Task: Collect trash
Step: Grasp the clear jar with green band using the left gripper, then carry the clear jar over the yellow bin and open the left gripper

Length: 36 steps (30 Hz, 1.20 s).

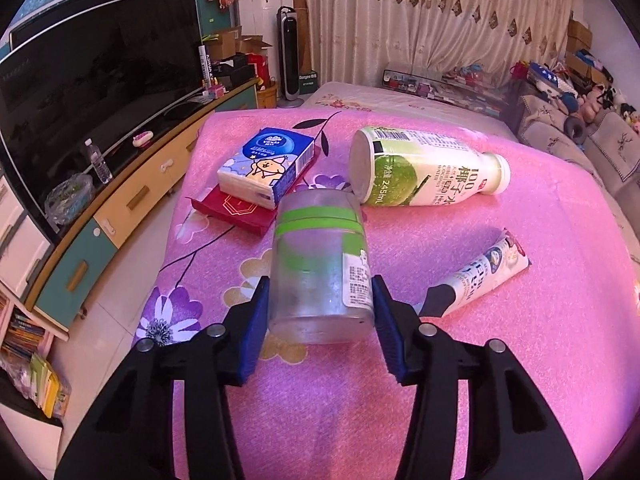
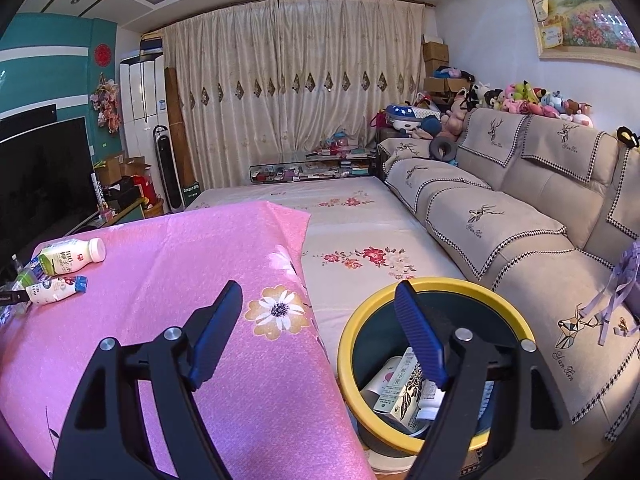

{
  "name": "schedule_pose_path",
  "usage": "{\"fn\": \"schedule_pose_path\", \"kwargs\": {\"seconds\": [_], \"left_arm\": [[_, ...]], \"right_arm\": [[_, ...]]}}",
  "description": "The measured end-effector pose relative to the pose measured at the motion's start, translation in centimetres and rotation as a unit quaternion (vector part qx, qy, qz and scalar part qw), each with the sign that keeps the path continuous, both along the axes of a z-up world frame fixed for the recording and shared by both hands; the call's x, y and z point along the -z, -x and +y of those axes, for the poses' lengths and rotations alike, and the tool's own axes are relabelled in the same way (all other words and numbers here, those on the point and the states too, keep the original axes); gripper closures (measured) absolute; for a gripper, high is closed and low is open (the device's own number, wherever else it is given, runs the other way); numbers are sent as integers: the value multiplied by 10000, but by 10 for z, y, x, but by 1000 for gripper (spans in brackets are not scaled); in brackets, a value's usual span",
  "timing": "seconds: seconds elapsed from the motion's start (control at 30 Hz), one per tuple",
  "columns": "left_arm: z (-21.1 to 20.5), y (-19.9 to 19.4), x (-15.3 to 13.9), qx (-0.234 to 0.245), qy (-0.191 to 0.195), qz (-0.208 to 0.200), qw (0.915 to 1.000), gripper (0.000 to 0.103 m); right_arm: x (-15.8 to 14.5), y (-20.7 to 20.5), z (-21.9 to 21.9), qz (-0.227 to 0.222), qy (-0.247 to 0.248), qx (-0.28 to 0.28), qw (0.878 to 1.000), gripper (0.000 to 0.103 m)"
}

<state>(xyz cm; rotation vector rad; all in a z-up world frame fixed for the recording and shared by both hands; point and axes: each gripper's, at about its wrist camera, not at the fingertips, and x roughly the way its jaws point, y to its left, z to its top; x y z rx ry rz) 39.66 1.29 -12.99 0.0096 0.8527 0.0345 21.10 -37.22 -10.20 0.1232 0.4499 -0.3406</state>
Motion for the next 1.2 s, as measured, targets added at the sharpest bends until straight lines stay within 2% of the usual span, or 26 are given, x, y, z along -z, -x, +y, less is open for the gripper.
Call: {"fn": "schedule_pose_path", "kwargs": {"seconds": [0.13, 0.3, 0.47, 0.63, 0.83, 0.93, 1.07, 1.2], "left_arm": [[0, 9, -5, -79, -59, 2, 10000, 54], [-8, 50, -22, 92, -271, -147, 9995, 54], [-39, 106, -48, 648, -478, -445, 9958, 54], [-91, 144, -64, 1413, -369, -613, 9874, 54], [-173, 154, -63, 2395, -218, -549, 9691, 54], [-219, 153, -61, 2889, -42, -415, 9564, 54], [-278, 156, -62, 3412, -63, -448, 9389, 54], [-342, 163, -61, 3941, -110, -420, 9181, 54]], "right_arm": [[0, 0, 0, -8, -21, -1, 10000, 29], [0, 1, -1, -30, -51, 9, 10000, 29], [-2, 5, -2, -111, -56, 55, 9999, 29], [-3, 9, -3, -158, -79, 96, 9998, 29], [-1, 29, -18, -178, -364, 198, 9990, 29], [-1, 46, -29, -233, -443, 296, 9983, 29], [0, 70, -55, -341, -657, 530, 9959, 29], [2, 91, -73, -310, -241, 971, 9945, 29]]}}
